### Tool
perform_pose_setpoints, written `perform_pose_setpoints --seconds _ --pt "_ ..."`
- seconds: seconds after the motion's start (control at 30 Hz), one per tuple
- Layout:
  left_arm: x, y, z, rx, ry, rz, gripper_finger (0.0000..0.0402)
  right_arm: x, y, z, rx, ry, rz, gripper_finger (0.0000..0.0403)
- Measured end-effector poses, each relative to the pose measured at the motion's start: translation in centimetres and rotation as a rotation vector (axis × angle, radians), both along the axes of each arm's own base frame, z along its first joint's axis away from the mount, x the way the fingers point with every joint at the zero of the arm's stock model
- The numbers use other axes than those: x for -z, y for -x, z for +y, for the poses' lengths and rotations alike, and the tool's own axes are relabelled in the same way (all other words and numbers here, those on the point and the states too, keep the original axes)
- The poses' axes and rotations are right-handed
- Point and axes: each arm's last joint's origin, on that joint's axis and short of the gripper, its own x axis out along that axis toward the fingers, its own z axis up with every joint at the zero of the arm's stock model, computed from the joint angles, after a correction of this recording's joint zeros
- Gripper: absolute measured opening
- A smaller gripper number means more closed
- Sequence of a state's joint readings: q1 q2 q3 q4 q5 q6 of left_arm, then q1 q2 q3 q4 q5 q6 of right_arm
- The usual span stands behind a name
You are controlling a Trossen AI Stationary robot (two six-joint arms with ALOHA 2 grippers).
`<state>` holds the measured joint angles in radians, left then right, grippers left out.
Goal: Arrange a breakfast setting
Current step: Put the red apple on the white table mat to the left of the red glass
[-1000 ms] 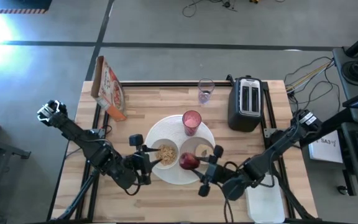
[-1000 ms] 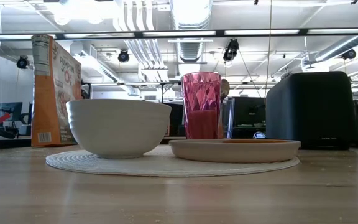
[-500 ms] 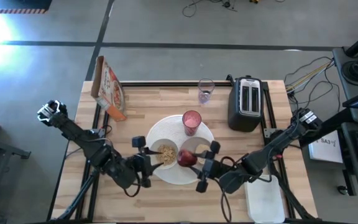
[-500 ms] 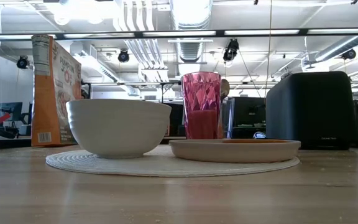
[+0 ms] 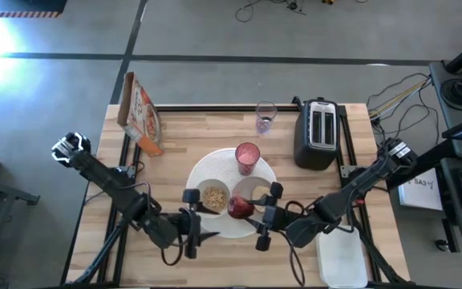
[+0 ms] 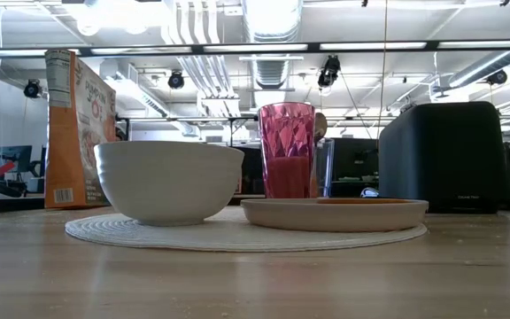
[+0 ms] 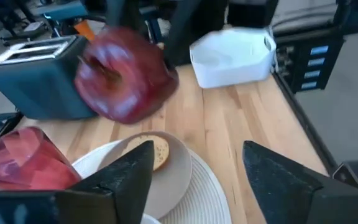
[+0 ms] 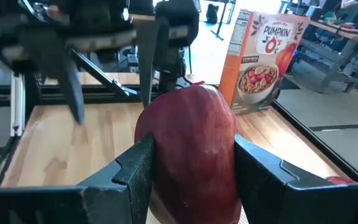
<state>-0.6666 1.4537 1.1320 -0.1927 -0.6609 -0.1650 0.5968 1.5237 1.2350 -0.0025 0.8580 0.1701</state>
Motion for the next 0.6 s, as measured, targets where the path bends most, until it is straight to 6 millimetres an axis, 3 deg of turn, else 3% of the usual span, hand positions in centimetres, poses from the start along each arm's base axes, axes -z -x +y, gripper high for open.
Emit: perform_pose_setpoints --seconds 0.17,0.3,0.43,0.6 --pt "1.3 -0.7 -0.6 0.008 -0.039 0.026 0.0267 -0.4 0.2 -0.1 -0.017 -0.015 -0.008 0.0175" --pt "1.4 -1.2 -0.8 -0.049 -0.125 -0.026 0.0289 -0.4 0.1 0.3 -0.126 -0.070 0.006 0.0175" --pt "1.1 -1.2 -0.5 -0.138 -0.160 -0.062 0.0297 -0.4 0.1 0.4 -0.162 -0.114 0.011 0.0175" --pt "0.6 -1.3 -0.9 -0.074 -0.109 -0.094 0.0298 -0.4 0.1 0.5 -0.200 -0.094 0.024 0.0175"
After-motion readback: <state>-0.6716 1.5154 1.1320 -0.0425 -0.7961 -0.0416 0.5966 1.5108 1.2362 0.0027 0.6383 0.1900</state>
